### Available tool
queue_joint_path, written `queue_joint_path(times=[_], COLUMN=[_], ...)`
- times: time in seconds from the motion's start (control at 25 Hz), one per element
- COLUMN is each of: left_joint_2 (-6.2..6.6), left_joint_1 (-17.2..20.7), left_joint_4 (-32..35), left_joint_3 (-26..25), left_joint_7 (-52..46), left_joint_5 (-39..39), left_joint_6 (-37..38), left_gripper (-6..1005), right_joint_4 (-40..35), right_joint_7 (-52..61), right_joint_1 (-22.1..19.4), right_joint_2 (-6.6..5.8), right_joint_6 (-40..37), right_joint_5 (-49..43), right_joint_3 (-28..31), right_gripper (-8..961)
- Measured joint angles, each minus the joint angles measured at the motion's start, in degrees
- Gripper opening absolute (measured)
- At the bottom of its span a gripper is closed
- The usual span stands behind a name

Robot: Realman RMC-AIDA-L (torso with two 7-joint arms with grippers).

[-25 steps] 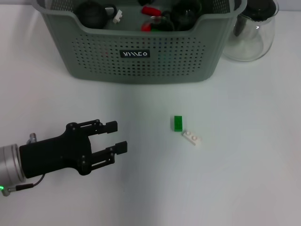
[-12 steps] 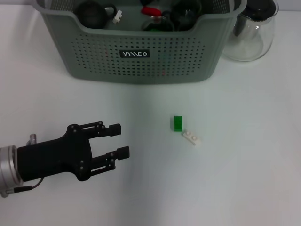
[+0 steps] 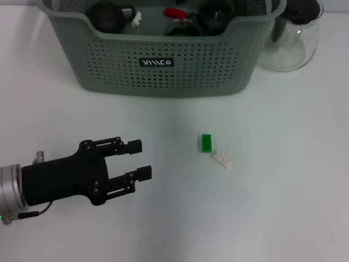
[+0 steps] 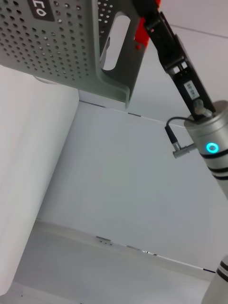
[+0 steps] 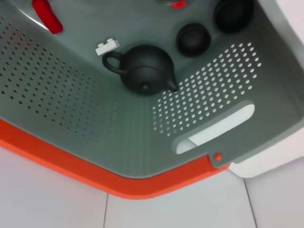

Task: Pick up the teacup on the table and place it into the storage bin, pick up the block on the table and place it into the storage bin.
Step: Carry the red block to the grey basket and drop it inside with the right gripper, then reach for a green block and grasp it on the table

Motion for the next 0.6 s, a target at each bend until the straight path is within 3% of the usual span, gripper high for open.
queue_joint_path(times=[0.12, 0.32, 0.44, 0.6], left_joint_2=[0.02, 0.02, 0.01, 0.09], left_joint_1=[0.1, 0.5, 0.3, 0.0], left_joint_4=[0.0, 0.0, 0.0, 0.0], left_joint_3=[0.0, 0.0, 0.0, 0.0], left_joint_7=[0.0, 0.2, 0.3, 0.2], left_joint_5=[0.0, -0.1, -0.1, -0.1], left_joint_6=[-0.1, -0.7, -0.9, -1.0], left_gripper=[570, 570, 570, 570], right_joint_4=[-5.4, -19.6, -24.6, -26.7], right_joint_7=[-3.2, -17.5, -23.2, -28.0], right_joint_1=[-3.3, -16.4, -22.8, -26.5], right_joint_2=[-0.01, -0.2, -0.78, -1.75], right_joint_6=[-3.6, -11.0, -17.5, -31.4], right_joint_5=[3.6, 22.4, 30.0, 34.7], right_joint_3=[0.2, 1.0, 4.2, 11.3], right_gripper=[744, 744, 744, 745])
